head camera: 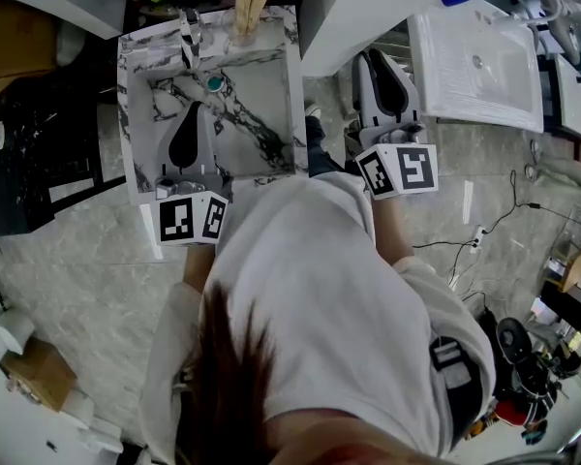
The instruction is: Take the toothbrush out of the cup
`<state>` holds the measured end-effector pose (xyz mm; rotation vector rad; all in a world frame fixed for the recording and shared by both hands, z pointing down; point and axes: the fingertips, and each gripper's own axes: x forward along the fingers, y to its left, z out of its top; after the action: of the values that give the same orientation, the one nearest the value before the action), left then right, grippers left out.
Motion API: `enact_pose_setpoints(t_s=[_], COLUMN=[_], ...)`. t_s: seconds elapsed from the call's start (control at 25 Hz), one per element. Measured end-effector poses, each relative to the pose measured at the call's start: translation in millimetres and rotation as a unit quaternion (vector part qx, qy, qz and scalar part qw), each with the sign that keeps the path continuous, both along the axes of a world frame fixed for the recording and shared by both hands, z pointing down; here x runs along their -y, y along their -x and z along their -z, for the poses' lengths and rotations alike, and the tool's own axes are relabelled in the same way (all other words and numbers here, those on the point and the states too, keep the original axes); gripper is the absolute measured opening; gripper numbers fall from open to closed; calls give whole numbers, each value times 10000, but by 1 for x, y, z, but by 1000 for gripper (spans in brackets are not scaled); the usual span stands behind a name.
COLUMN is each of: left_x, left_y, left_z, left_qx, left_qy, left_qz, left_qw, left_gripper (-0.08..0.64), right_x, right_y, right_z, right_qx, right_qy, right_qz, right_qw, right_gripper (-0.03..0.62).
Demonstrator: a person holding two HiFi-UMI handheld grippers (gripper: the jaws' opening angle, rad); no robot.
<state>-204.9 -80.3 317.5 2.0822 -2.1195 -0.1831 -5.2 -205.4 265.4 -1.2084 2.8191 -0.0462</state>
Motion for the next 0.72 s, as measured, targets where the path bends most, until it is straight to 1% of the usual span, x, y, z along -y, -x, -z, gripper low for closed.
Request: enact_pose_setpoints(t_s=[0.28, 0.44, 0.72], left_x=[0, 5, 6], left_y=[2, 4, 9], left_z=[-7, -8, -16], left_qx=[-56, -88, -147], left_qy=[97, 137, 240], left_qz=[26, 7, 32], left_qw=[9999, 9999, 9996], left_gripper=[11, 11, 11], right_x=[10, 21, 34], right_y=[15, 35, 78], right_z=[2, 1, -9], right_qx=[-55, -88, -121], right_qy=[-34, 75, 211], right_qz=[106, 296, 596], right_qw=[9999, 9995, 9979], right_gripper=[34, 78, 120])
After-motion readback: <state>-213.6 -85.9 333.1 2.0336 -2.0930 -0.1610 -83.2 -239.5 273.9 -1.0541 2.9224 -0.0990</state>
